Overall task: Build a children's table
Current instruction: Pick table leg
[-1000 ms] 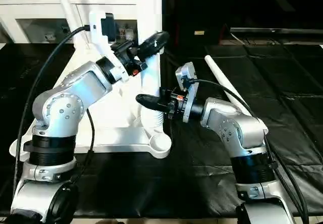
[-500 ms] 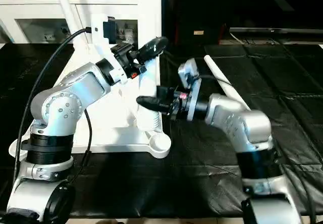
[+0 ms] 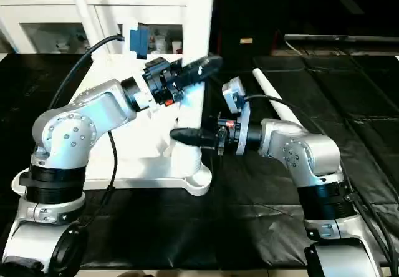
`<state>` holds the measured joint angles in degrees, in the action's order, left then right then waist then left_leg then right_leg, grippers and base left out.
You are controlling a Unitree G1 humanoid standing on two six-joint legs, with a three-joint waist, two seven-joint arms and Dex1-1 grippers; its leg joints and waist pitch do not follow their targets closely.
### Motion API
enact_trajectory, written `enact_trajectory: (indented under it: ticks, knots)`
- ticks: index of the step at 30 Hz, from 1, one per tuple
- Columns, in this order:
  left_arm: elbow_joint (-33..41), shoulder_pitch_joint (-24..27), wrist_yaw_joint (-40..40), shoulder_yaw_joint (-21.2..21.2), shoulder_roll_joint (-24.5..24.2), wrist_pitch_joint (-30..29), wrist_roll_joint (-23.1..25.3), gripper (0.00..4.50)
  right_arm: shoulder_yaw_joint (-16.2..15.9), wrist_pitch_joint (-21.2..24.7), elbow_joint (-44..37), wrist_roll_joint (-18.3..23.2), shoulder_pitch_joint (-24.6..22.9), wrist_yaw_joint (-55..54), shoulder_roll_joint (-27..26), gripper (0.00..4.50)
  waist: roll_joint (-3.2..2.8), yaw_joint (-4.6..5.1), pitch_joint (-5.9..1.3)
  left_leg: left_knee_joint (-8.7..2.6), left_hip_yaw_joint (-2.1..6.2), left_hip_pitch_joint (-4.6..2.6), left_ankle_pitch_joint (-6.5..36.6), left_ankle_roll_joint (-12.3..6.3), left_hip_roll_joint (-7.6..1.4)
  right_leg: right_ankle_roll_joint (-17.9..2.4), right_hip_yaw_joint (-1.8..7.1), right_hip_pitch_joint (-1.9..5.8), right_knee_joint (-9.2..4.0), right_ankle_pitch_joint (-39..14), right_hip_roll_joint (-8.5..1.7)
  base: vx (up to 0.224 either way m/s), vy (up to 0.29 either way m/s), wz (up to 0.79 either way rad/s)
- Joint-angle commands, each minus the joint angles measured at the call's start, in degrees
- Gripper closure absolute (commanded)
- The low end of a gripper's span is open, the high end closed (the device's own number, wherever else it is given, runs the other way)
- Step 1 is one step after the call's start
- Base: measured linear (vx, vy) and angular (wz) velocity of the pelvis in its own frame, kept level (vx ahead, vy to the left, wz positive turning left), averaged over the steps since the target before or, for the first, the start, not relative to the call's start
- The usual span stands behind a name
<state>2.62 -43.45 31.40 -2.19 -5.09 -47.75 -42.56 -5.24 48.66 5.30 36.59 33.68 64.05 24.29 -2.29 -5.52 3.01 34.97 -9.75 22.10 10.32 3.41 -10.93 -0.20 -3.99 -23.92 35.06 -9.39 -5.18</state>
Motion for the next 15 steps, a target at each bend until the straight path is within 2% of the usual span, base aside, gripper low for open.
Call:
enact_trajectory:
  ticks: [1,14,15]
  knots:
    - [1.3,-2.1,1.1,0.6,-0.5,-0.6,-0.5,2.68,-0.9,0.8,-1.2,0.9,-0.1,1.4,0.9,1.39,1.53,-0.29,-4.38,-3.36,0.05,-0.29,5.8,-2.64,-1.10,-10.5,1.89,3.87,-3.98,-13.5,-2.26,0.000,0.000,0.00]
    - [2.1,-2.2,2.8,1.9,-0.6,-1.2,-1.0,2.68,-1.0,1.9,-1.6,2.0,-0.6,2.9,0.5,1.39,1.40,-0.58,-4.37,-3.35,0.05,-0.36,5.9,-2.50,-1.18,-11.0,1.89,3.80,-3.95,-13.2,-2.31,0.000,0.000,0.00]
    - [2.1,-2.2,2.8,1.9,-0.7,-1.2,-1.0,2.68,-1.0,1.9,-1.6,2.1,-0.6,2.9,0.5,1.66,1.43,-0.57,-4.39,-3.33,0.05,-0.32,5.8,-2.52,-1.15,-10.9,1.89,3.84,-3.93,-13.2,-2.28,0.000,0.000,0.00]
